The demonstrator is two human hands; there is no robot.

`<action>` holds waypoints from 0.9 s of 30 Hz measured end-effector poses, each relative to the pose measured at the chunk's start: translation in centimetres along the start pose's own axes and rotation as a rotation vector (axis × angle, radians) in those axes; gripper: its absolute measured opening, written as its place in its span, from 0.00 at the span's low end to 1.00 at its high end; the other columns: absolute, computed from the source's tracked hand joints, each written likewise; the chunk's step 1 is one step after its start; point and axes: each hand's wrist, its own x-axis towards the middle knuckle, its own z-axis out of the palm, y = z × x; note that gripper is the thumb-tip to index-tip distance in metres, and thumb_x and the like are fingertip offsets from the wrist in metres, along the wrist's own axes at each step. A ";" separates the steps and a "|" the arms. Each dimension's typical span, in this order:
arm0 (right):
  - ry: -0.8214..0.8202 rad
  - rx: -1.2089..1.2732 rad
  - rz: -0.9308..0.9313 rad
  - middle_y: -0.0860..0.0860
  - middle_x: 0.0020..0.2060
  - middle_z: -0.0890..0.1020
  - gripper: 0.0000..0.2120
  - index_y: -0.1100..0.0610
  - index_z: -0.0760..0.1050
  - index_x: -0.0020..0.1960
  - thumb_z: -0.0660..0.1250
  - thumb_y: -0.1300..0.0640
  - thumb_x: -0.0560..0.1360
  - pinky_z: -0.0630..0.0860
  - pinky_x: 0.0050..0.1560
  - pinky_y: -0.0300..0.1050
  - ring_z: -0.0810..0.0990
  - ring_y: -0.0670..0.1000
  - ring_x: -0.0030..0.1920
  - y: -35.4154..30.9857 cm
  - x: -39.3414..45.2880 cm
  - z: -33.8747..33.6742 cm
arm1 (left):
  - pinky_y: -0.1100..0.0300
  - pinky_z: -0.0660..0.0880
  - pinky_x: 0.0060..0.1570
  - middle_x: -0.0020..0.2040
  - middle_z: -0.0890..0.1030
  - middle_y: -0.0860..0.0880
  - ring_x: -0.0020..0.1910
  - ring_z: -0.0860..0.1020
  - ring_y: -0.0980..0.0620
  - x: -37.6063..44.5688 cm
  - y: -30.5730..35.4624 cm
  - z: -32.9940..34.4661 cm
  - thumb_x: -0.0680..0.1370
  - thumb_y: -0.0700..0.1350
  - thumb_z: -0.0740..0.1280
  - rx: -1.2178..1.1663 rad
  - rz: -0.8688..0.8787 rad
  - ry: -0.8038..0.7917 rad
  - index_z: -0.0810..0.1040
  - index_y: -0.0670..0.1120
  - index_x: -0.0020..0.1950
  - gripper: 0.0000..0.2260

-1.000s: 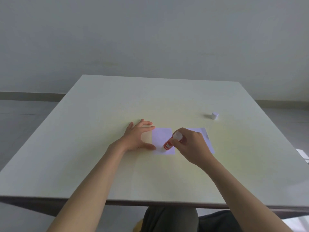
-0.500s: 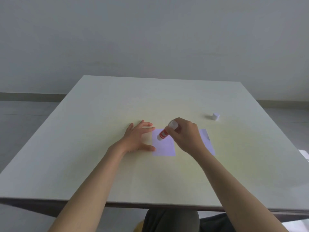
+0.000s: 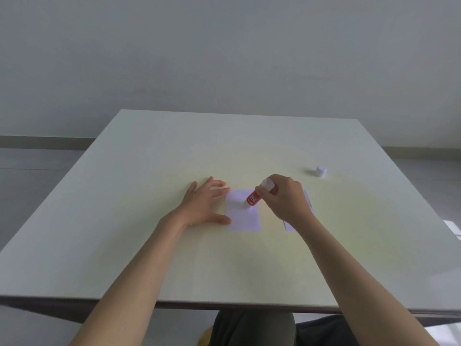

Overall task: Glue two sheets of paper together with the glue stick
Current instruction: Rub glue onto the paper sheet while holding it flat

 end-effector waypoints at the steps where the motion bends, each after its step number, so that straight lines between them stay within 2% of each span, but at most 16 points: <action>1: 0.009 -0.001 0.007 0.43 0.23 0.70 0.08 0.59 0.76 0.37 0.66 0.56 0.73 0.63 0.26 0.32 0.67 0.44 0.27 0.2 0.0 -0.2 | 0.49 0.37 0.75 0.75 0.60 0.59 0.77 0.46 0.59 0.0 -0.1 0.0 0.66 0.60 0.74 -0.007 0.002 0.003 0.64 0.54 0.73 0.39; 4: 0.056 0.012 0.018 0.43 0.24 0.70 0.09 0.61 0.77 0.37 0.66 0.58 0.73 0.61 0.27 0.33 0.67 0.45 0.27 0.3 0.2 -0.4 | 0.50 0.37 0.75 0.74 0.60 0.59 0.77 0.46 0.60 0.0 -0.2 0.1 0.65 0.60 0.74 -0.019 0.003 0.009 0.64 0.54 0.73 0.39; 8: 0.126 0.035 -0.017 0.42 0.21 0.70 0.14 0.52 0.72 0.28 0.65 0.60 0.71 0.67 0.29 0.29 0.71 0.44 0.25 -0.8 0.6 0.2 | 0.50 0.37 0.75 0.74 0.60 0.59 0.77 0.47 0.59 0.1 -0.1 0.0 0.66 0.60 0.74 -0.005 -0.002 0.006 0.64 0.55 0.73 0.38; 12: 0.104 -0.015 -0.046 0.47 0.28 0.78 0.06 0.61 0.76 0.37 0.65 0.60 0.71 0.64 0.29 0.35 0.70 0.47 0.28 -0.6 0.5 1.1 | 0.50 0.37 0.75 0.74 0.60 0.59 0.77 0.47 0.59 0.0 0.0 0.1 0.66 0.59 0.75 -0.008 -0.006 0.007 0.64 0.54 0.73 0.38; 17: 0.105 -0.071 -0.090 0.45 0.30 0.77 0.05 0.58 0.78 0.40 0.66 0.57 0.71 0.65 0.30 0.29 0.71 0.41 0.28 0.2 -0.5 1.2 | 0.50 0.37 0.75 0.74 0.60 0.60 0.77 0.47 0.60 0.0 0.1 0.0 0.66 0.59 0.75 -0.013 -0.008 0.000 0.64 0.54 0.73 0.39; 20: 0.113 -0.063 -0.123 0.43 0.28 0.75 0.04 0.58 0.77 0.39 0.66 0.58 0.71 0.67 0.33 0.27 0.72 0.40 0.29 0.1 -1.2 0.9 | 0.50 0.37 0.75 0.74 0.60 0.59 0.77 0.47 0.60 0.0 0.1 0.0 0.66 0.59 0.74 -0.012 -0.006 -0.001 0.64 0.54 0.73 0.39; 23: 0.123 -0.034 -0.143 0.41 0.23 0.71 0.04 0.59 0.77 0.37 0.67 0.59 0.70 0.67 0.34 0.26 0.74 0.35 0.33 -0.3 -1.7 0.4 | 0.49 0.37 0.75 0.74 0.60 0.59 0.77 0.46 0.59 0.1 0.1 0.0 0.66 0.59 0.74 0.003 -0.009 -0.004 0.63 0.54 0.73 0.39; 27: 0.083 -0.021 -0.156 0.40 0.23 0.72 0.05 0.58 0.78 0.37 0.66 0.60 0.71 0.67 0.32 0.27 0.74 0.34 0.33 -0.6 -2.1 0.2 | 0.49 0.36 0.75 0.74 0.59 0.59 0.77 0.46 0.59 0.2 0.0 0.1 0.66 0.60 0.74 0.009 -0.009 -0.009 0.63 0.55 0.74 0.39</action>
